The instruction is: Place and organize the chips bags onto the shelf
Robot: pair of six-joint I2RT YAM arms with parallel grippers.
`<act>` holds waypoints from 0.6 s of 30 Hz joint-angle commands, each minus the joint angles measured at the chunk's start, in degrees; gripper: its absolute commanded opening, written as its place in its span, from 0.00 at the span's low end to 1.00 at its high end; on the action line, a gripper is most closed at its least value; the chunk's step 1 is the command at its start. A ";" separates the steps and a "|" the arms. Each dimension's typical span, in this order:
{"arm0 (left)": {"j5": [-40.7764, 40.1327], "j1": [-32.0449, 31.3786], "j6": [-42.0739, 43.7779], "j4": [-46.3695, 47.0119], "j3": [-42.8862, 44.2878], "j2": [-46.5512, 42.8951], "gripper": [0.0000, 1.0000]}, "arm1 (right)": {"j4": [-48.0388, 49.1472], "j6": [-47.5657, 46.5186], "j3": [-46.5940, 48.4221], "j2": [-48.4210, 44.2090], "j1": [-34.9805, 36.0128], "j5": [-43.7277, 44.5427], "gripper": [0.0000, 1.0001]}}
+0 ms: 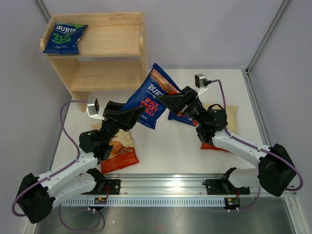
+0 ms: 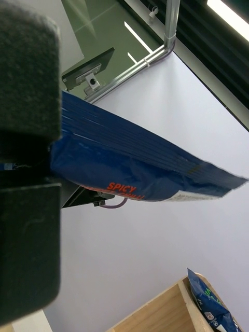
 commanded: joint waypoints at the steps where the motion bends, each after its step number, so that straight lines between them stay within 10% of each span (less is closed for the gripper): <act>1: -4.85 -0.25 1.18 -1.39 2.73 -0.92 0.28 | 6.31 -0.20 -0.01 -1.49 0.69 0.73 0.00; 5: -8.02 -0.25 2.15 -8.42 3.26 -2.86 0.18 | 3.16 -3.09 -1.06 -4.20 0.69 2.31 0.13; 11: -15.47 0.71 2.86 -22.83 4.67 -9.61 0.14 | -21.68 -16.42 -0.02 -15.78 0.61 11.17 0.82; 18: -14.97 15.19 -2.06 -45.66 16.77 -12.53 0.13 | -50.62 -29.29 3.07 -28.37 0.61 28.21 0.90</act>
